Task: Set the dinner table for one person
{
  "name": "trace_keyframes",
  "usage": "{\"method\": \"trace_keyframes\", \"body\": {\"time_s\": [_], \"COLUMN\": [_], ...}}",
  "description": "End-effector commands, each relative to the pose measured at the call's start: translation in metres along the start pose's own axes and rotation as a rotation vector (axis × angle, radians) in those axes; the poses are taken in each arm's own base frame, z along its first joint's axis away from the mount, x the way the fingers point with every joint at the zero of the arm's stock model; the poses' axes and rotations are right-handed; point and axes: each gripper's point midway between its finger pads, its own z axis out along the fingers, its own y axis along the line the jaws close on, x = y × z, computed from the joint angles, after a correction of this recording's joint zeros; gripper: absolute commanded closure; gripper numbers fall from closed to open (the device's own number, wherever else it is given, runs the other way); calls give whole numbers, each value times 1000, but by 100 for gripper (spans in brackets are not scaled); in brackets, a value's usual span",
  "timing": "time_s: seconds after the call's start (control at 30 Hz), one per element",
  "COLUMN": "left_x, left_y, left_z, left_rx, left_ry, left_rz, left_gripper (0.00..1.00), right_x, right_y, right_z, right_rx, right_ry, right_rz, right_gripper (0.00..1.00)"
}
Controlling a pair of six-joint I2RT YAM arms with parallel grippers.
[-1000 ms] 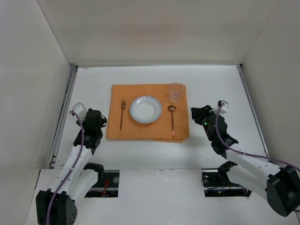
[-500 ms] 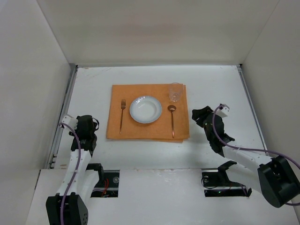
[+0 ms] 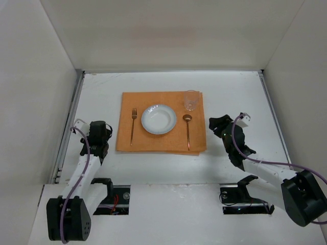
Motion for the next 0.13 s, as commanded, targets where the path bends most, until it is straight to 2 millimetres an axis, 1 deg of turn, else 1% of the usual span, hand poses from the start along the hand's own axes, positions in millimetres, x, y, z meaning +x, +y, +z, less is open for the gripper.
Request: {"method": "trace_keyframes", "body": {"time_s": [0.0,0.1], "left_x": [-15,-17], "left_y": [-33,-40], "left_z": [-8,-10], "left_rx": [81,76], "left_ry": [-33,-38], "left_rz": [-31,10], "left_gripper": [52,51], "right_x": [-15,-11], "right_y": [29,27], "right_z": [1,2], "right_rx": [-81,-75], "right_ry": [-40,-30], "right_rz": [31,33], "right_gripper": [41,41]}}
